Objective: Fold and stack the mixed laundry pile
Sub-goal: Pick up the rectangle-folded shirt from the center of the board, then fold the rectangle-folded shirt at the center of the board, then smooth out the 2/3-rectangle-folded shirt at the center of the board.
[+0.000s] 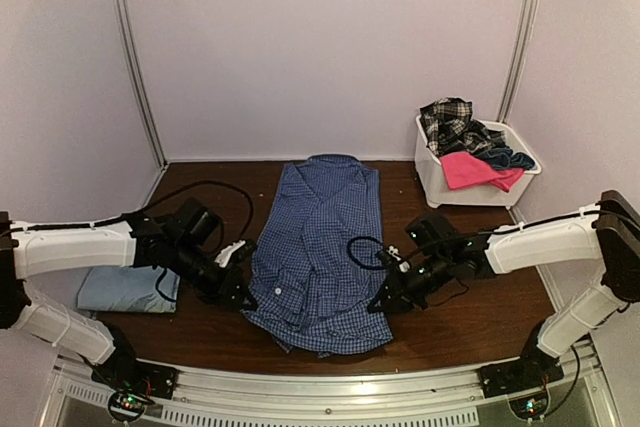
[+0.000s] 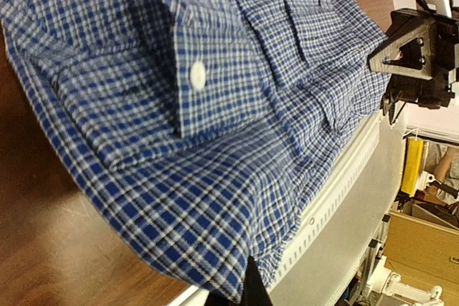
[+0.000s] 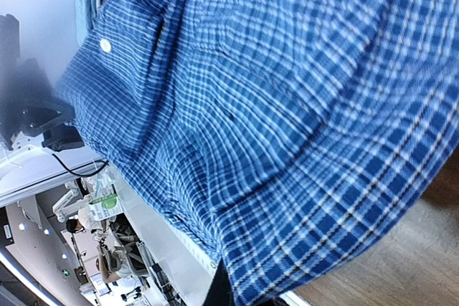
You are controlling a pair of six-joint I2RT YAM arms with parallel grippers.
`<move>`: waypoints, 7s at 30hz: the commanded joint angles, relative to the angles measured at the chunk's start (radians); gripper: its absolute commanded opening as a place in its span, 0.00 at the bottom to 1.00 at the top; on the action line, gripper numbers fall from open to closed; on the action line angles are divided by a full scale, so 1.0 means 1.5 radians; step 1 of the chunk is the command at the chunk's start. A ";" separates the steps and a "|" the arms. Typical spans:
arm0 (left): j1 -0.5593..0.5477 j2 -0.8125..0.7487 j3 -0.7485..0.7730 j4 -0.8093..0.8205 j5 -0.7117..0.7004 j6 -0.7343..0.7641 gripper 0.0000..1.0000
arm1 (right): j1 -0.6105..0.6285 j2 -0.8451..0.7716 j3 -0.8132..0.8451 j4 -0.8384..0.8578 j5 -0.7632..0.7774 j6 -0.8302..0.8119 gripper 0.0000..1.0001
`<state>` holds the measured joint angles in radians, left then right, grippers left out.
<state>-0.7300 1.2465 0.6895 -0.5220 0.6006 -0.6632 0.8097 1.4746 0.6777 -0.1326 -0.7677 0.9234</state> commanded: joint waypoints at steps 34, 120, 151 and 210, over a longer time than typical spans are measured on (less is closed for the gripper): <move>0.232 0.759 0.791 0.164 -0.026 -0.021 0.00 | -0.341 0.526 0.670 -0.022 -0.036 -0.133 0.00; 0.150 0.596 0.281 0.463 0.002 -0.071 0.48 | -0.251 0.493 0.369 0.085 -0.147 -0.216 0.43; 0.118 0.595 0.326 0.414 0.040 -0.054 0.54 | -0.177 0.452 0.285 0.278 -0.100 0.029 0.64; 0.197 0.123 0.157 0.260 -0.044 0.227 0.75 | -0.043 0.475 0.326 0.366 -0.219 0.052 0.64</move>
<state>-0.3923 1.5356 0.9569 -0.1631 0.6003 -0.4377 0.7891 2.1048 1.2289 0.2367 -1.0950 0.9192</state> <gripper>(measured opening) 0.750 0.643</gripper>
